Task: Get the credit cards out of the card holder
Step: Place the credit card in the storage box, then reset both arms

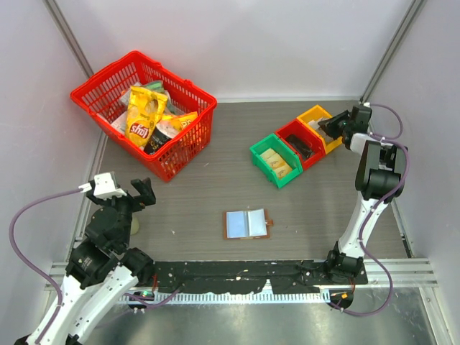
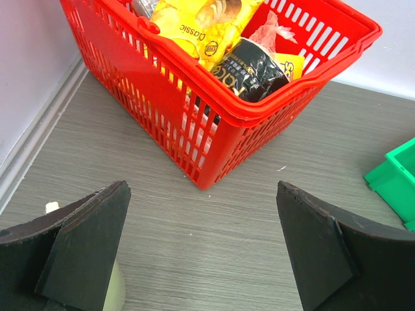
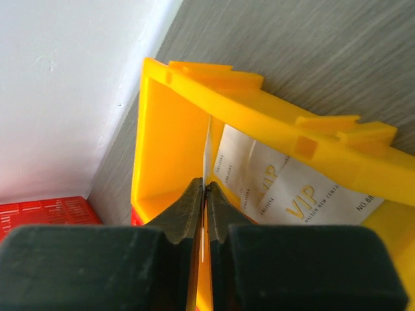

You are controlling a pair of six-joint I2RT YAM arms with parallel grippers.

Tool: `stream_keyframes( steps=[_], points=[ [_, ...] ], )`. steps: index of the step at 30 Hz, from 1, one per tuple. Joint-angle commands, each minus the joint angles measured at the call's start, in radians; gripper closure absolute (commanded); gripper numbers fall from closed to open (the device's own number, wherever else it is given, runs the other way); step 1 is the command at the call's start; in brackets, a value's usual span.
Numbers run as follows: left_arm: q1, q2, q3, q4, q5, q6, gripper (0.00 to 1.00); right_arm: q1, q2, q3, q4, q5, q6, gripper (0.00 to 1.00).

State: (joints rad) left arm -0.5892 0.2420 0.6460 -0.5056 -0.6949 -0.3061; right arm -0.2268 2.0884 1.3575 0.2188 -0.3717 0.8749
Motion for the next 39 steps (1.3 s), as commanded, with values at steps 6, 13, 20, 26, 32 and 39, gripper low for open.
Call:
stream_keyframes(
  steps=[6,13,20,26,32,39],
  points=[
    [0.015,0.01,-0.002,0.039,0.021,0.002,0.0,-0.005,-0.068,0.023,-0.146,0.049,-0.026,0.61],
    [0.028,-0.003,-0.003,0.038,0.014,-0.001,0.0,-0.005,-0.231,-0.031,-0.277,0.166,-0.128,0.4],
    [0.066,-0.044,0.004,0.022,-0.02,-0.01,0.0,-0.005,-0.533,-0.177,-0.374,0.284,-0.237,0.34],
    [0.098,-0.151,-0.005,0.035,-0.054,-0.005,0.0,-0.006,-0.943,-0.319,-0.489,0.344,-0.372,0.28],
    [0.132,-0.23,-0.013,0.044,-0.075,-0.004,0.0,-0.005,-1.321,-0.391,-0.619,0.332,-0.462,0.25],
    [0.155,-0.285,-0.015,0.05,-0.115,-0.036,0.0,0.064,-1.634,-0.469,-0.656,0.476,-0.551,0.23]
  ],
)
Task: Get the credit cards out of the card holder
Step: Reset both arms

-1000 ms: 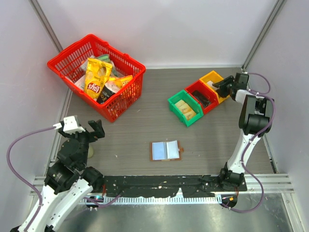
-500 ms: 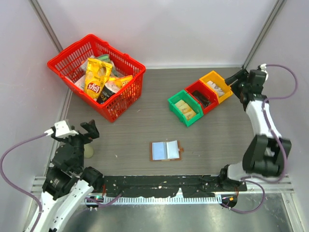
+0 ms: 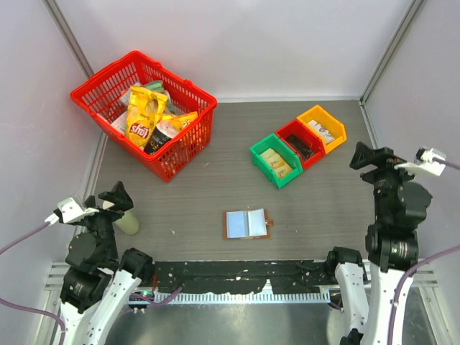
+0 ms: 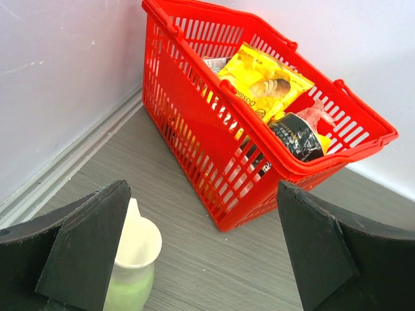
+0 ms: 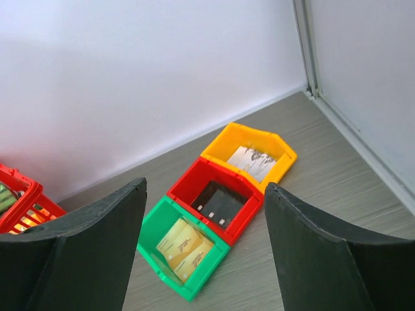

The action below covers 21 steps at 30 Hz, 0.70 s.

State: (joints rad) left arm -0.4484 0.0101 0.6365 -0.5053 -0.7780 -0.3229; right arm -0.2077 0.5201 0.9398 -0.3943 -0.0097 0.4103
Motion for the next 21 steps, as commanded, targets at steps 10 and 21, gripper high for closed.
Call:
stream_keyframes(
  steps=[10,21],
  points=[
    [0.02,-0.055,-0.003,0.04,-0.02,-0.015,0.0,0.195,-0.356,-0.245,0.075,0.321,-0.18,0.19],
    [0.028,-0.056,-0.014,0.057,-0.02,-0.004,0.0,0.208,-0.486,-0.312,0.123,0.373,-0.174,0.18]
  ],
)
